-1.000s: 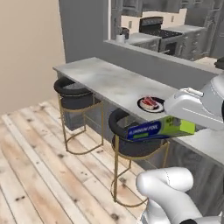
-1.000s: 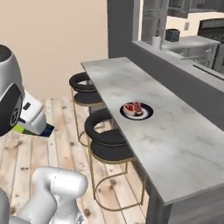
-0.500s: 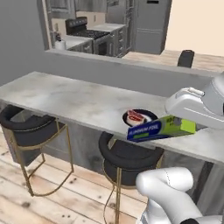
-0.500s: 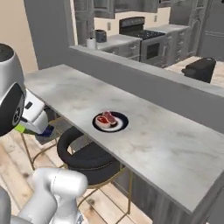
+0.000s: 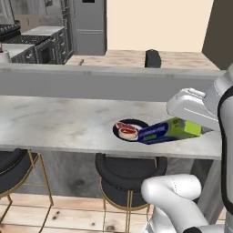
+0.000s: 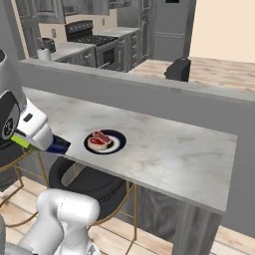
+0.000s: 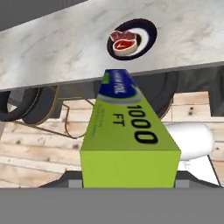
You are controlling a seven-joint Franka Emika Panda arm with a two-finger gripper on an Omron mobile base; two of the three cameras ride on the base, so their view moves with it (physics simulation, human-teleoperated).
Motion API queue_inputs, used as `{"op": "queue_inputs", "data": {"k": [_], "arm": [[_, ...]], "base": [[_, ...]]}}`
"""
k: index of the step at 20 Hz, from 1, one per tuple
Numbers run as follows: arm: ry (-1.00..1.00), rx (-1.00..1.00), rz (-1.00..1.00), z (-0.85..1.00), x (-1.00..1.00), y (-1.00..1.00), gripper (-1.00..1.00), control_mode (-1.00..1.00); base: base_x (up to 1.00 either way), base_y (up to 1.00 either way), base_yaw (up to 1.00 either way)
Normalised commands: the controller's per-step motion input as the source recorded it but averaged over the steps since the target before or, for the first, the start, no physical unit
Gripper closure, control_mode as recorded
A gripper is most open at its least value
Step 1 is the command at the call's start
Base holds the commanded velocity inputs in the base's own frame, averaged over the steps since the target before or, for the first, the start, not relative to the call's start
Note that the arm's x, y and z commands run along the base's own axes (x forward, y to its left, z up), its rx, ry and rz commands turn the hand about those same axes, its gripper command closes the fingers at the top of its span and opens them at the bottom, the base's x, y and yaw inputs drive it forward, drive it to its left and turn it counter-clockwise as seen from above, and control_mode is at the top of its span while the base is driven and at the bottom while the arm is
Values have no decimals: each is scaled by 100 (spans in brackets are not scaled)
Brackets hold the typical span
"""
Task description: Retrieve the tupperware and aluminum foil from the cabinet and place them on the dining counter near the plate with steaks to prepare for storing leftovers.
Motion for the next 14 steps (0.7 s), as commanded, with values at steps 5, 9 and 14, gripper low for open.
{"op": "queue_inputs", "data": {"k": [5,9,14], "arm": [[-20,-3,-34,4,15,-21,100,-100],[-24,0,-23,2,23,-56,100,-100],[-1,0,-14,-6,48,-74,100,-100]], "base": [[0,0,0],[0,0,0],[0,0,0]]}}
